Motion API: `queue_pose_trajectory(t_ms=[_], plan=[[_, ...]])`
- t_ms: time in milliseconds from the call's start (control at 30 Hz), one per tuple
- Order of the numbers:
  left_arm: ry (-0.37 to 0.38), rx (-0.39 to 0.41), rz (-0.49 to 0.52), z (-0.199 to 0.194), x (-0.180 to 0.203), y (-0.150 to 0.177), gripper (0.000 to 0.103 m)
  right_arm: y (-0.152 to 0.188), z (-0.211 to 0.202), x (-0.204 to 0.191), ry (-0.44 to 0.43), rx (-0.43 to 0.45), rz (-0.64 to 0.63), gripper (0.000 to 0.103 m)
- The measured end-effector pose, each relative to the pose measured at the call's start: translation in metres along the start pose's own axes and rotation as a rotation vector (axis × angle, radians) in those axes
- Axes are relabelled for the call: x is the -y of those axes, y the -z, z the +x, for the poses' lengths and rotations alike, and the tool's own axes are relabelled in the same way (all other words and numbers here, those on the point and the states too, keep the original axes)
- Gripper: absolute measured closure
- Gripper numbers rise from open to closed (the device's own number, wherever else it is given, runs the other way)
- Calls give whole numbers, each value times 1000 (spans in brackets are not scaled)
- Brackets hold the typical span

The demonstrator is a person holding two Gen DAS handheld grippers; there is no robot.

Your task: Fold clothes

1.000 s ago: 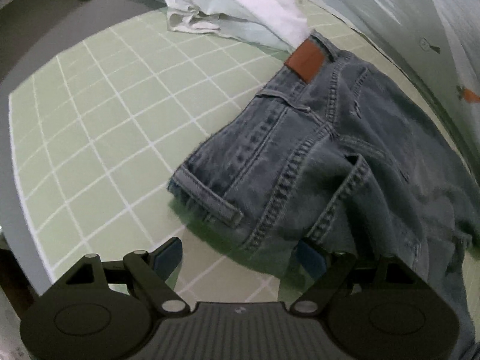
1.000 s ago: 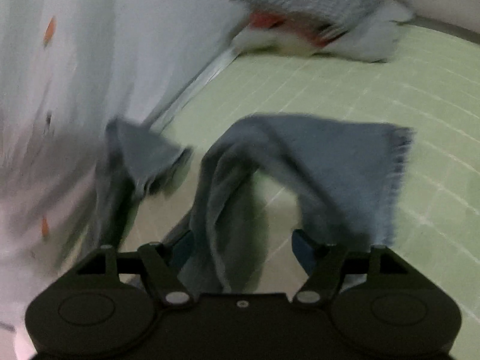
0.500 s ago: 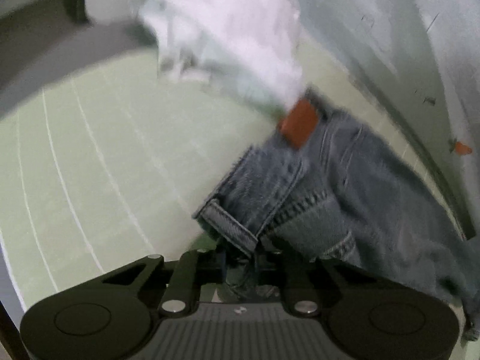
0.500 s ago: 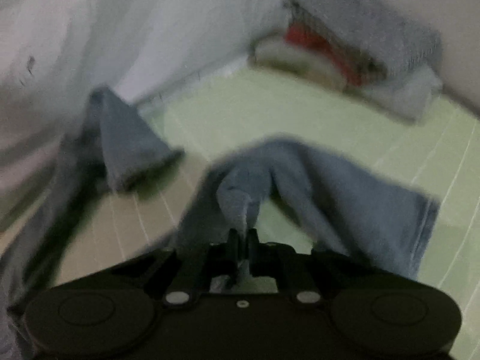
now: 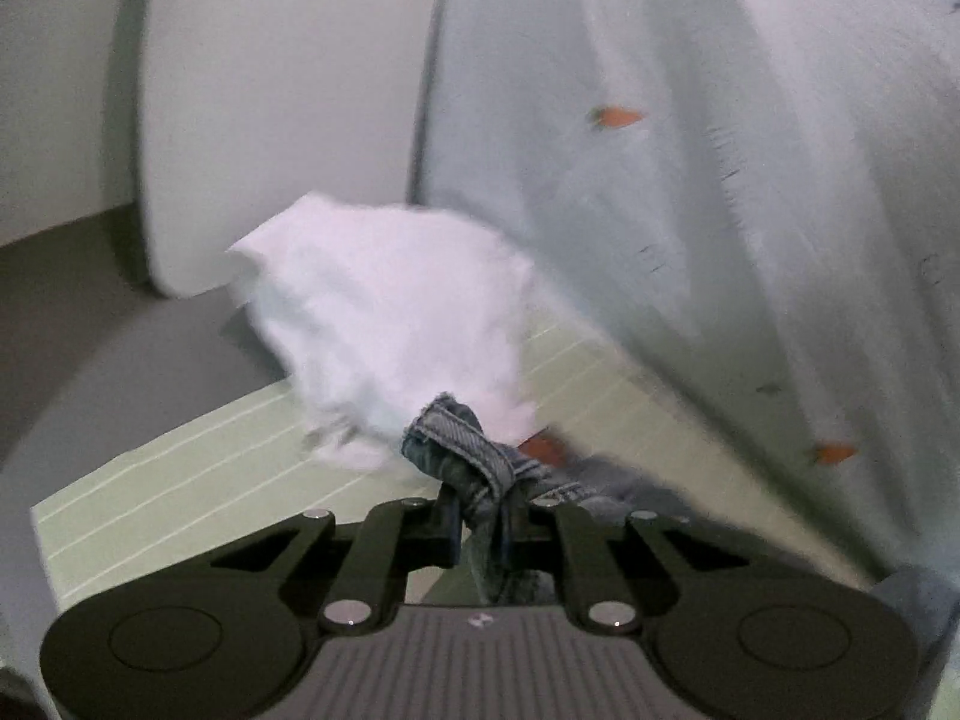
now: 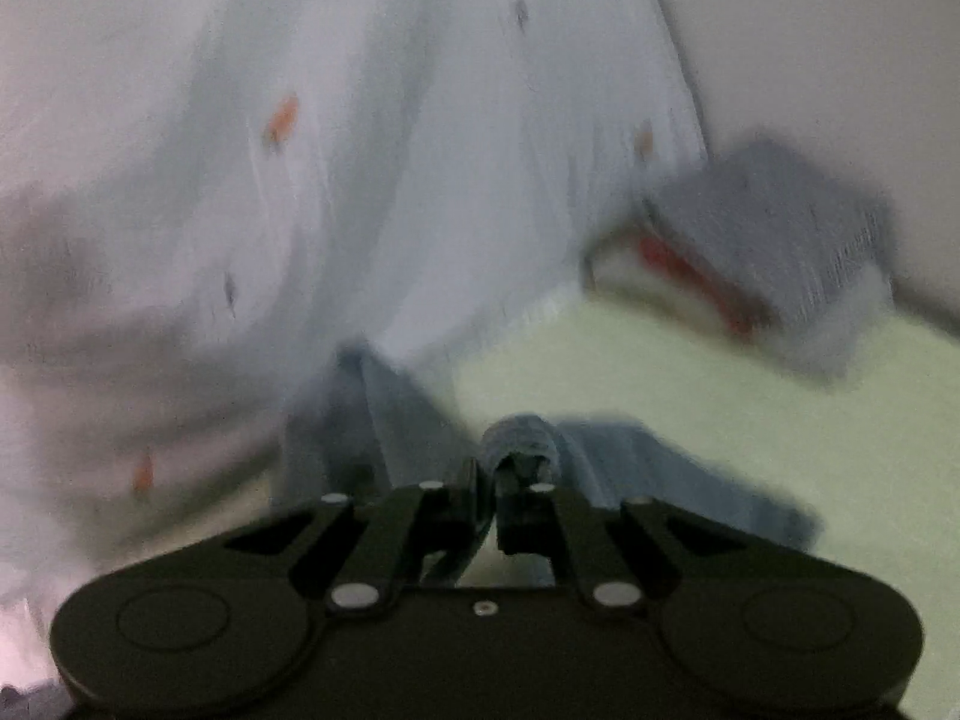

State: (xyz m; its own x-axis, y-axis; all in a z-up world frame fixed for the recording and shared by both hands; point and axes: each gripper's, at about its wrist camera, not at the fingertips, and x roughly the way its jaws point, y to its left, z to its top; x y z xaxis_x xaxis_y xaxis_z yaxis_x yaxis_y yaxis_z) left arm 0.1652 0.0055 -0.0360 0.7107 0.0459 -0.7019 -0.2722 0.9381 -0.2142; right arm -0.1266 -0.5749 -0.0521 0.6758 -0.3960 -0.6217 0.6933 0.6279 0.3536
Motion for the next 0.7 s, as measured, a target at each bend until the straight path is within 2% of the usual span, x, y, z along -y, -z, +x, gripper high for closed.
queue_pose_trajectory(t_ms=[100,133,233,267,300,333,367,400,533,633,700], plan=[[-164,-61,22,17,-32,23,89,54,21,18,-12,-258,39,97],[-196,-99,15,22,-41,27,88,73,26,23,-8,-330,49,96],[-239,-183,2,28,-56,37,79,99,26,36,-16,-423,85,91],[-252,-172,28,25,-52,40,77,101,23,40,-23,-423,94,86],[-265,-155,60,20,-48,42,70,97,18,42,-31,-393,94,71],[-273,-136,87,17,-42,44,62,91,12,44,-37,-355,88,50],[-279,-118,113,14,-37,45,44,86,7,45,-39,-317,71,46],[-286,-99,139,11,-31,47,35,81,2,45,-38,-279,48,44],[-169,-93,171,-1,-8,56,35,65,-4,52,24,-178,-38,41],[-86,-95,208,-12,16,70,31,65,0,69,91,-176,-18,42],[-37,-97,235,-19,35,80,30,69,7,87,113,-192,60,42]])
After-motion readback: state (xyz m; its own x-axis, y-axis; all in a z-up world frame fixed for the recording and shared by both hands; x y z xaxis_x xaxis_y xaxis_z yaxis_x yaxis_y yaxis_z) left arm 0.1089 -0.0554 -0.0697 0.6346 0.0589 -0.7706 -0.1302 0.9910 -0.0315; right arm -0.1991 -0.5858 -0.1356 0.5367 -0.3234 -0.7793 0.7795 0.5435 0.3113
